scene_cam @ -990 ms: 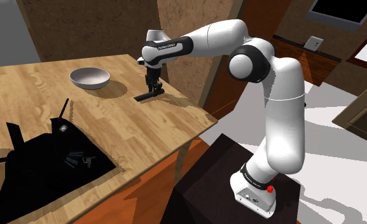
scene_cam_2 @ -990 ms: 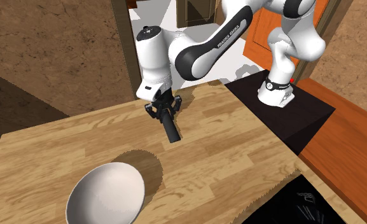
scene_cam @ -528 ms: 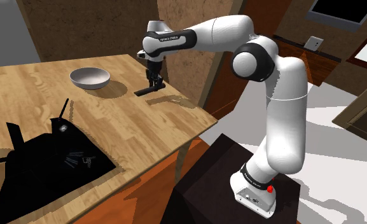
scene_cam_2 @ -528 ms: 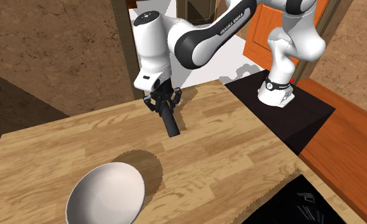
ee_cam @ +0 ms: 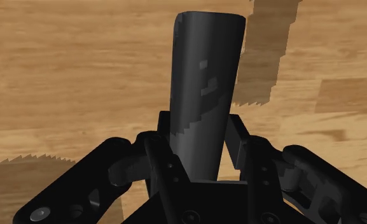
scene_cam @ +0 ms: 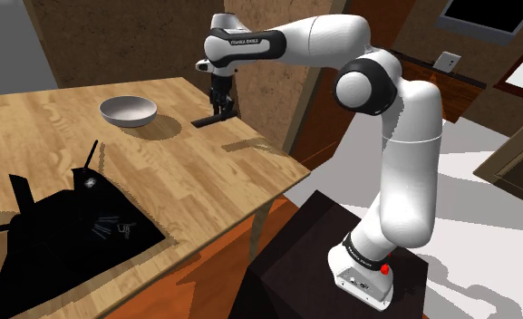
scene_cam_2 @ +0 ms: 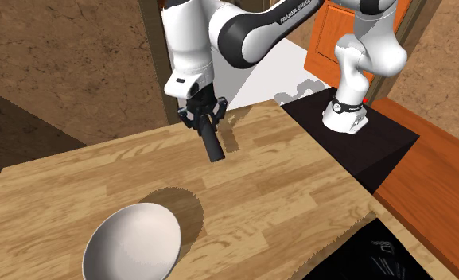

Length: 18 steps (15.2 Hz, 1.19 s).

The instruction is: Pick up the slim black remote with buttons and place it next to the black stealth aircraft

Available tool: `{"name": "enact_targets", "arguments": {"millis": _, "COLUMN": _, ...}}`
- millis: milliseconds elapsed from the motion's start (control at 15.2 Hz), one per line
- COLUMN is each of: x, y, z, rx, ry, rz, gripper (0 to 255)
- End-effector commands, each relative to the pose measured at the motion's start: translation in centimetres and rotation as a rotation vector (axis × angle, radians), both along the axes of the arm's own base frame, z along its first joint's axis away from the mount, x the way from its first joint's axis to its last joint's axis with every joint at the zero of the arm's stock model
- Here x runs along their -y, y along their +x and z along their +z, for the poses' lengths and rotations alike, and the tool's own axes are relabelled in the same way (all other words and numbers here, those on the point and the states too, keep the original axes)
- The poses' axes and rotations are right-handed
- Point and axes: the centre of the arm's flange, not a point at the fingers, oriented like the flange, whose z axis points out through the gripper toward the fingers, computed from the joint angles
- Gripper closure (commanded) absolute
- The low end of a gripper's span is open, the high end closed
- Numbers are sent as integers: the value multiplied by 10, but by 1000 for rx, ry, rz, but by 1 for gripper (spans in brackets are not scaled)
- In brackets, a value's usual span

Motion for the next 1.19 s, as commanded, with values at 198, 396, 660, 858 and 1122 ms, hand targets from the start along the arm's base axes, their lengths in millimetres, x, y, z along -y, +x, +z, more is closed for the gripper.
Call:
{"name": "enact_targets", "arguments": {"millis": 198, "x": 0, "y": 1, "z": 26, "rx": 0, "ry": 0, "rz": 0, "gripper": 255}}
{"name": "enact_targets", "arguments": {"millis": 396, "x": 0, "y": 1, "z": 42, "rx": 0, "ry": 0, "rz": 0, "gripper": 255}}
{"name": "enact_targets", "arguments": {"millis": 660, "x": 0, "y": 1, "z": 63, "rx": 0, "ry": 0, "rz": 0, "gripper": 255}}
{"name": "enact_targets", "arguments": {"millis": 858, "x": 0, "y": 1, "z": 74, "rx": 0, "ry": 0, "rz": 0, "gripper": 255}}
{"name": "enact_targets", "arguments": {"millis": 1122, "x": -41, "y": -33, "z": 74, "rx": 0, "ry": 0, "rz": 0, "gripper": 255}}
